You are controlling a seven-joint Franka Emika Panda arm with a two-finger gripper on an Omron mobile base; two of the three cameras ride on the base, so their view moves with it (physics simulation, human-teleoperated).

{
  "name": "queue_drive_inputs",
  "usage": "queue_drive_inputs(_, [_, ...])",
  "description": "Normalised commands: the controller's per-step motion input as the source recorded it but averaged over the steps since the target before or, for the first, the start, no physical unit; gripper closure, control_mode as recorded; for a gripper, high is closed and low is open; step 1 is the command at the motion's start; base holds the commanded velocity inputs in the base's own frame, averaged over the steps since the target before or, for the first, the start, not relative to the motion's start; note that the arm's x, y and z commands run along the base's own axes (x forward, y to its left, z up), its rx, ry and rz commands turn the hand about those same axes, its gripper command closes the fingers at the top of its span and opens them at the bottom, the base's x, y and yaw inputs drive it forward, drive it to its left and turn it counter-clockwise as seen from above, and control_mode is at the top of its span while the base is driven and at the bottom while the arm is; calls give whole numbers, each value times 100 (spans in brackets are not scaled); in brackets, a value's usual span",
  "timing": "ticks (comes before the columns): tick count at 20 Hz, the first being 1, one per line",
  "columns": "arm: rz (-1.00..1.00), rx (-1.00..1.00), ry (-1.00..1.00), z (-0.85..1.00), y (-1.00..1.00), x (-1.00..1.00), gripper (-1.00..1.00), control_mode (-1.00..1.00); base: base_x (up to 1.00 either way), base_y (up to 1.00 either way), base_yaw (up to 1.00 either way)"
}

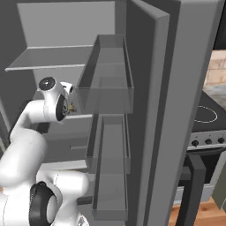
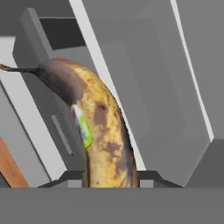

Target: Place the liquor on the top shelf of the fridge to keep it out of children's reach, and place the banana and lime on lower shelves for easy access.

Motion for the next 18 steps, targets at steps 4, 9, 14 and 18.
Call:
queue_drive_inputs(4, [0, 2, 0, -13, 14, 60, 100, -100, 0, 0, 0])
queue_drive_inputs(9, [-1, 0, 0, -18, 21, 66, 100, -100, 0, 0, 0])
queue_drive_inputs(14, [0, 0, 0, -24, 13, 67, 100, -100, 0, 0, 0])
queue_drive_inputs(18, [-1, 0, 0, -23, 19, 71, 100, -100, 0, 0, 0])
